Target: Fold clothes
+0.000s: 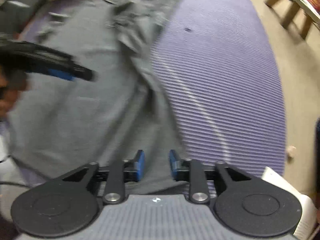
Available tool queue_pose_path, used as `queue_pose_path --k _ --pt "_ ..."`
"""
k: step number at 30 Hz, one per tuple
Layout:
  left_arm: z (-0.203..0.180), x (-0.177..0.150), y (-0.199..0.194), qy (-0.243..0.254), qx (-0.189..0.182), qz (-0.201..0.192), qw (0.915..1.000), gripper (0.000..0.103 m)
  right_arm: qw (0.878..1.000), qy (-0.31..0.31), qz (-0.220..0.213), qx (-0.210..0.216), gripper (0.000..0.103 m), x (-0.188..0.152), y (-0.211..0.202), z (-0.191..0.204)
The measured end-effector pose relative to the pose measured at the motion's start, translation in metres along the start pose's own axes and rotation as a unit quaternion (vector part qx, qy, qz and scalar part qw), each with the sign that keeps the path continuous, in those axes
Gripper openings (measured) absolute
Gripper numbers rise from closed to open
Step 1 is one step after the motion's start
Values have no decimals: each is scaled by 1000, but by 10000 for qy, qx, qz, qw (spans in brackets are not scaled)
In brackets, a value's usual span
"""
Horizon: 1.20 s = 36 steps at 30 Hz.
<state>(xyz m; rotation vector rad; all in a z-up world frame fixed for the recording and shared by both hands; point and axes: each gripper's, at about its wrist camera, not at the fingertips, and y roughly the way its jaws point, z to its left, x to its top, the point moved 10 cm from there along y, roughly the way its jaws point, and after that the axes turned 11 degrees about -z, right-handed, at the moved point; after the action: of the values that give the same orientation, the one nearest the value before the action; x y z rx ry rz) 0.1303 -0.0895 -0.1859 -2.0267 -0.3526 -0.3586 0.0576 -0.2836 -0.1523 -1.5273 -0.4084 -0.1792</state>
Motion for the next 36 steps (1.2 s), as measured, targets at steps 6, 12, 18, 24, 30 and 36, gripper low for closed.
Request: queue_pose_path --k 6,12,18,24,30,36 --pt "-8 -10 3 133 -60 85 9999 82 9992 -63 370 -166 39 -9 43 -21" --pt "-13 -21 8 347 -70 218 9991 83 9996 96 207 145 7 -14 48 -21" --pt "-13 -14 6 363 -145 179 9991 83 9985 -36 -100 528 2 -7 20 2" --pt "2 3 2 47 -81 -5 10000 84 9910 -732 -369 1058 2 -2 -21 53" --pt "20 8 4 -349 -12 -89 9993 84 9764 -1389 -390 1607 2 -7 -39 110" --pt "33 23 1 -548 40 -299 9980 84 9673 -1712 -158 1867 2 -8 -21 156"
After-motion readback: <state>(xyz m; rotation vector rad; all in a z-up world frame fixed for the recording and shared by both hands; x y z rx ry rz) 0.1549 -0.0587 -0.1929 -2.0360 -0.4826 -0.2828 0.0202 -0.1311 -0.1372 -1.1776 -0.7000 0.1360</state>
